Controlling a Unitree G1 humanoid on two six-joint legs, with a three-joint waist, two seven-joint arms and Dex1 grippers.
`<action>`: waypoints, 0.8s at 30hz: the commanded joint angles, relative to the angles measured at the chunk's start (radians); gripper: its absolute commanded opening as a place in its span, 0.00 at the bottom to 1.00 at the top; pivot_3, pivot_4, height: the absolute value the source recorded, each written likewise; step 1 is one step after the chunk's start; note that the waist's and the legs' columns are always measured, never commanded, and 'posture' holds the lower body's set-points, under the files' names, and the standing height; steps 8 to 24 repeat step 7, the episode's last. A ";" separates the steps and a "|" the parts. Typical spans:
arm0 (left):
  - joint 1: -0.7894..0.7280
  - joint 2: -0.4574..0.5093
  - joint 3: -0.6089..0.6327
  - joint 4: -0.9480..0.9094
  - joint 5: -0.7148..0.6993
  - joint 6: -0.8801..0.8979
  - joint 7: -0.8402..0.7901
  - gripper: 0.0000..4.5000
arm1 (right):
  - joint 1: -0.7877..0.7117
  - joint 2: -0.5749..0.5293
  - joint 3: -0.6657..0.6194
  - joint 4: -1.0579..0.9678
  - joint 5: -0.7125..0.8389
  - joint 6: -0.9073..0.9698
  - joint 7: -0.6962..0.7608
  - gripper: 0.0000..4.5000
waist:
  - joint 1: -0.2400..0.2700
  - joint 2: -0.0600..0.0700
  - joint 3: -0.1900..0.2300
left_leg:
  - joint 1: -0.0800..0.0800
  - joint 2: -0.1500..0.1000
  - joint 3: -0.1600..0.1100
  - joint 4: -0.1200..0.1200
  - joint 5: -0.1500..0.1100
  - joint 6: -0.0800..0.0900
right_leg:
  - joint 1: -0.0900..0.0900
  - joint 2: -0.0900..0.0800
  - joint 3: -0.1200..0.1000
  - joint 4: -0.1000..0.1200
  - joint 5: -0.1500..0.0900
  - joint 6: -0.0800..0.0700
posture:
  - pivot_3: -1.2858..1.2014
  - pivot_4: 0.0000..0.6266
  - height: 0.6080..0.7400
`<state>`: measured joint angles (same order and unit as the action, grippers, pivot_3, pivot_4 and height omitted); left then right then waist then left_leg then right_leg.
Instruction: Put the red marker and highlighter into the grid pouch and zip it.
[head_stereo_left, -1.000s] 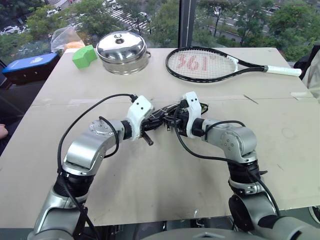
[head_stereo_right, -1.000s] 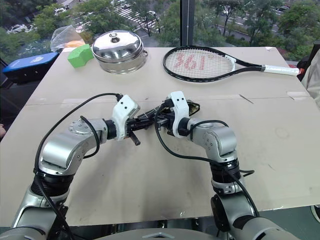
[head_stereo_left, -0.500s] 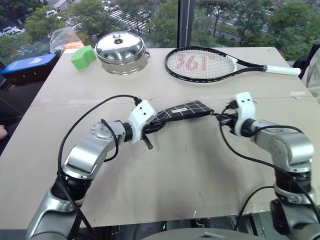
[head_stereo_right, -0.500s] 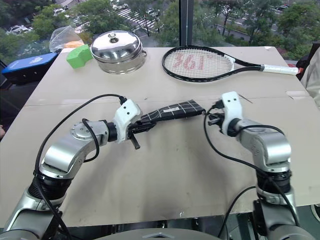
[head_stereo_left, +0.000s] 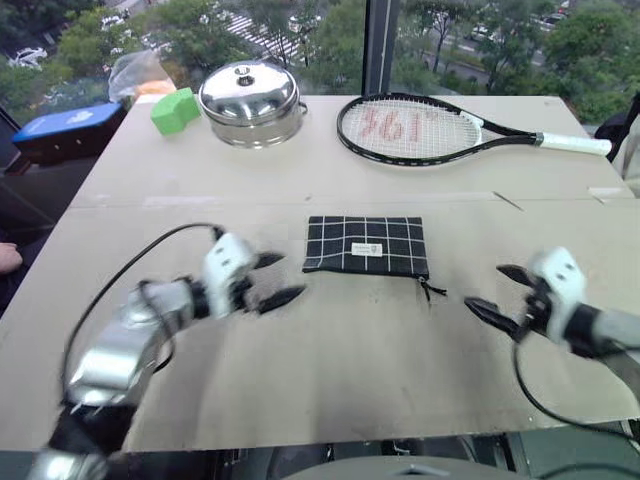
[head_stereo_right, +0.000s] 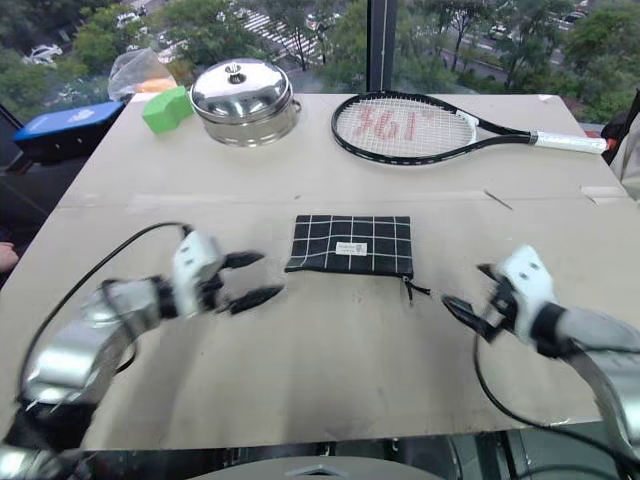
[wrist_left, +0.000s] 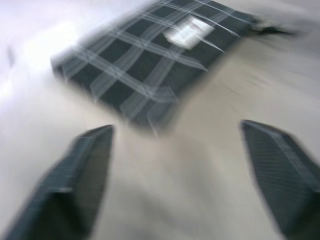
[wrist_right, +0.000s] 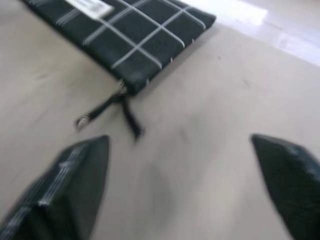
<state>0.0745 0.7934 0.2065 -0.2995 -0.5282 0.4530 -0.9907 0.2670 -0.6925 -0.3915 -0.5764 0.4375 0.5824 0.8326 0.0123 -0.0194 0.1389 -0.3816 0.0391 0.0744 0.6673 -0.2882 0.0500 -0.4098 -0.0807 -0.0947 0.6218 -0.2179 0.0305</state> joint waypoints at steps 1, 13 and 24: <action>0.121 0.021 0.154 -0.094 -0.120 0.036 -0.062 0.95 | 0.113 -0.008 -0.175 -0.010 -0.022 -0.262 0.120 1.00 | 0.002 0.002 0.001 | 0.000 0.000 0.000 0.000 0.000 0.000 | 0.000 0.000 0.000 0.000 -0.001 0.001 | 0.52 0.24 1.00; 0.368 -0.013 0.291 -0.147 -0.126 0.008 -0.086 0.95 | 0.258 -0.005 -0.340 0.020 0.067 -0.352 0.240 1.00 | 0.004 0.003 0.002 | 0.002 0.000 -0.001 0.002 -0.003 -0.003 | 0.000 -0.007 0.000 0.000 -0.003 -0.003 | 0.52 0.24 1.00; 0.368 -0.013 0.291 -0.147 -0.126 0.008 -0.086 0.95 | 0.258 -0.005 -0.340 0.020 0.067 -0.352 0.240 1.00 | 0.004 0.003 0.002 | 0.002 0.000 -0.001 0.002 -0.003 -0.003 | 0.000 -0.007 0.000 0.000 -0.003 -0.003 | 0.52 0.24 1.00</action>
